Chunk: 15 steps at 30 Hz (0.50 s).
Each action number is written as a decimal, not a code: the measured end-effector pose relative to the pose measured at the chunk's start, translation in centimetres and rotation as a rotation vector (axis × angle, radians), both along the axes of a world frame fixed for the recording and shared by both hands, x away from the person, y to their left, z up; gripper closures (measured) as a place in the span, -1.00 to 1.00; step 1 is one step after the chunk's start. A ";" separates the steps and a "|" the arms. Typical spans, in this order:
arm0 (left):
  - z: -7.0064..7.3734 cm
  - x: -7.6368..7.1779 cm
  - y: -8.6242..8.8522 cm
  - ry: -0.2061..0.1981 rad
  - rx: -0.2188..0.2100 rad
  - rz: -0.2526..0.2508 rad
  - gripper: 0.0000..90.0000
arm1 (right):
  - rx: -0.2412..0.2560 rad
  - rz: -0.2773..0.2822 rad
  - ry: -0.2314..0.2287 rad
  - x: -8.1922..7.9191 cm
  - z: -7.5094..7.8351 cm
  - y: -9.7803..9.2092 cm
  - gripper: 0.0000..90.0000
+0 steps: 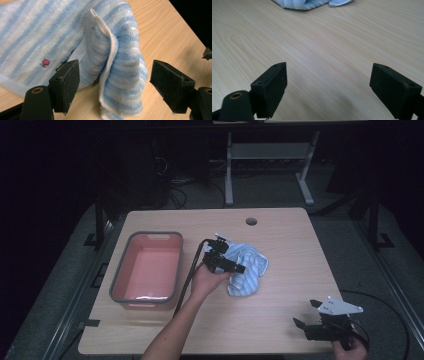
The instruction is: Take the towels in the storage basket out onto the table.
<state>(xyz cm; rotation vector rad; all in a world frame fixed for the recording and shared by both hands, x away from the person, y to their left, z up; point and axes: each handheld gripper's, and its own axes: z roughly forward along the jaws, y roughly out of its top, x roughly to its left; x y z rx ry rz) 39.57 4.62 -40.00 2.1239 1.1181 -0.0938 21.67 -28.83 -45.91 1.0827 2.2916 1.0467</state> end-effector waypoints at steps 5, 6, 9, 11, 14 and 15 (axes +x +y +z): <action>0.3 -0.7 1.0 -0.011 -0.014 -0.003 -0.47 | 0.000 -0.004 -0.001 0.0 0.0 -0.1 -0.69; 0.3 -0.8 1.2 -0.013 -0.014 -0.010 -0.47 | 0.001 -0.007 0.003 0.0 0.0 -0.1 -0.69; 0.4 -1.4 1.8 -0.025 -0.024 -0.010 -0.47 | -0.002 -0.007 0.000 0.0 0.0 -0.1 -0.69; 0.5 -1.8 2.2 -0.034 -0.040 -0.005 -0.46 | -0.006 -0.006 0.000 0.0 0.0 -0.1 -0.69; 0.4 -2.3 2.6 -0.037 -0.049 -0.018 -0.46 | -0.007 -0.008 0.000 0.0 0.0 -0.1 -0.69; 0.4 -2.5 2.7 -0.039 -0.052 -0.017 -0.46 | -0.010 -0.006 -0.001 0.0 0.0 -0.1 -0.69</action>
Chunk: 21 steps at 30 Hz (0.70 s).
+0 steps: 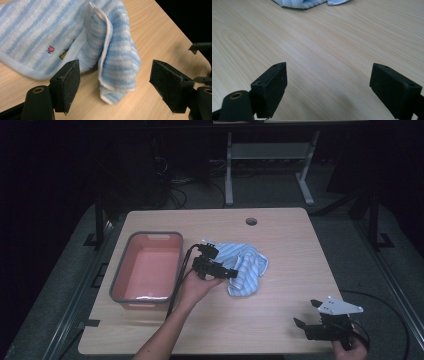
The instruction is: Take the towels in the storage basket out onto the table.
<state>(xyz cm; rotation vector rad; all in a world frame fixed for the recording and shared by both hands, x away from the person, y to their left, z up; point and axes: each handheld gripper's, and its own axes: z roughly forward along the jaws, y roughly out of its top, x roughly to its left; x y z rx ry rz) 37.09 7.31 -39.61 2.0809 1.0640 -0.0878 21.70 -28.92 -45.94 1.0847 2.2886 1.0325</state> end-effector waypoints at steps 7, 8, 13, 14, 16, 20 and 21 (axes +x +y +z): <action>-0.2 -1.3 0.6 -0.008 -0.014 -0.014 -0.46 | 0.009 -0.011 0.005 -0.1 0.0 -0.3 -0.69; -0.2 -1.4 0.7 -0.008 -0.014 -0.019 -0.46 | 0.010 -0.012 0.007 -0.1 0.0 -0.3 -0.69; -0.3 -2.4 1.1 -0.013 -0.013 -0.040 -0.46 | 0.012 -0.011 0.007 -0.1 -0.1 -0.4 -0.69; -0.2 -2.6 1.1 -0.012 -0.014 -0.042 -0.46 | 0.011 -0.012 0.007 -0.1 -0.1 -0.4 -0.69; -0.2 -2.9 1.3 -0.015 -0.014 -0.048 -0.46 | 0.011 -0.012 0.011 -0.1 -0.1 -0.5 -0.69; -0.1 -3.5 1.6 -0.016 -0.011 -0.063 -0.46 | 0.012 -0.015 0.011 -0.2 -0.1 -0.5 -0.69; -0.1 -3.7 1.7 -0.015 -0.009 -0.065 -0.46 | 0.010 -0.015 0.010 -0.2 -0.1 -0.5 -0.69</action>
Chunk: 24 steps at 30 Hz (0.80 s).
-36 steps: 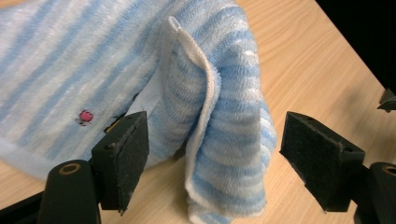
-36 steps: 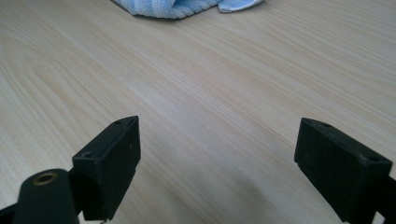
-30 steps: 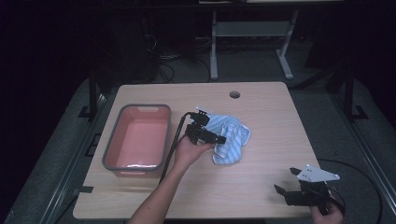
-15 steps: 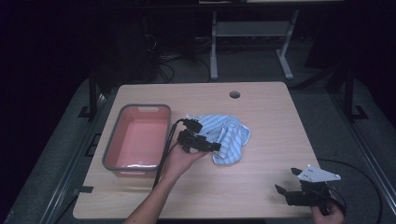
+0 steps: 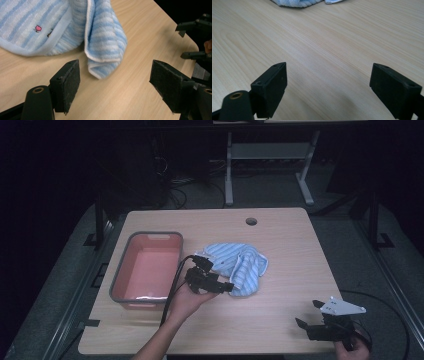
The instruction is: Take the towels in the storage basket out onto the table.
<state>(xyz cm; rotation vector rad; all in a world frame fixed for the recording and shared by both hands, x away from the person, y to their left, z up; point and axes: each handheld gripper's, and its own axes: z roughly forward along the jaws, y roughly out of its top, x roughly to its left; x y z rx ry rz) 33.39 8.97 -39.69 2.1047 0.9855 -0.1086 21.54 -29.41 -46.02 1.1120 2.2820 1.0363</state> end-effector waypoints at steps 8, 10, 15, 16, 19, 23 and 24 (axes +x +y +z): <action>-0.4 -1.2 0.6 -0.018 0.041 -0.008 -0.46 | -0.006 -0.001 0.001 0.1 -0.1 0.0 -0.69; -0.7 -1.5 0.7 -0.018 0.040 -0.007 -0.46 | -0.009 0.002 0.000 0.1 -0.1 0.0 -0.69; -1.2 -2.1 0.9 -0.020 0.052 -0.014 -0.46 | -0.012 -0.001 0.003 0.1 -0.1 0.0 -0.69; -1.2 -2.3 1.0 -0.017 0.048 -0.016 -0.46 | -0.013 0.000 0.003 0.1 -0.1 0.1 -0.69; -1.5 -2.6 1.2 -0.014 0.044 -0.018 -0.46 | -0.014 -0.001 0.001 0.1 -0.1 0.1 -0.69; -1.8 -3.1 1.5 -0.004 0.044 -0.023 -0.46 | -0.015 -0.003 -0.001 0.2 -0.1 0.1 -0.69; -2.0 -3.2 1.5 -0.002 0.043 -0.019 -0.46 | -0.016 -0.001 -0.003 0.2 -0.2 0.1 -0.69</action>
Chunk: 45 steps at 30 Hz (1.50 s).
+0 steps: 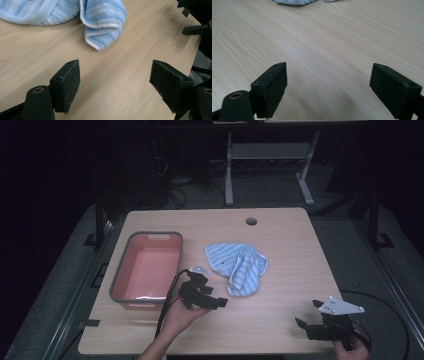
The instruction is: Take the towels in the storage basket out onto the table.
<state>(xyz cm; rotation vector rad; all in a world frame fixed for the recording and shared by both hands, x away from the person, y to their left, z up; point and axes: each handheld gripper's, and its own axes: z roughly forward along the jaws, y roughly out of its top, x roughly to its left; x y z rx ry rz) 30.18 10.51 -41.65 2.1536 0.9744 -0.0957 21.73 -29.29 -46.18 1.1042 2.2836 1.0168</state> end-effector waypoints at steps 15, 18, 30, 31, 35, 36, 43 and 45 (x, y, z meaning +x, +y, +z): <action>-0.9 -1.9 0.6 -0.007 0.006 -0.012 -0.45 | -0.004 0.006 0.002 0.1 0.0 0.3 -0.69; -1.1 -2.3 0.8 0.001 -0.006 -0.011 -0.45 | -0.002 0.005 0.002 0.1 0.0 0.3 -0.69; -1.6 -3.5 1.6 -0.020 0.002 -0.004 -0.45 | -0.009 0.014 0.002 0.0 0.0 0.7 -0.69; -1.7 -3.6 1.6 -0.027 0.006 -0.002 -0.45 | -0.009 0.014 0.004 0.0 0.0 0.7 -0.69; -1.9 -4.0 1.8 -0.038 0.013 0.005 -0.45 | -0.009 0.016 0.000 0.0 0.0 0.8 -0.69; -2.0 -4.1 1.8 -0.044 0.017 0.011 -0.45 | -0.009 0.015 0.001 0.0 0.0 0.8 -0.69; -2.3 -4.3 1.8 -0.056 0.014 0.009 -0.45 | -0.015 0.025 0.004 -0.1 0.1 1.1 -0.69; -2.4 -4.5 1.8 -0.057 -0.004 0.018 -0.45 | -0.010 0.024 0.004 -0.2 0.1 1.2 -0.69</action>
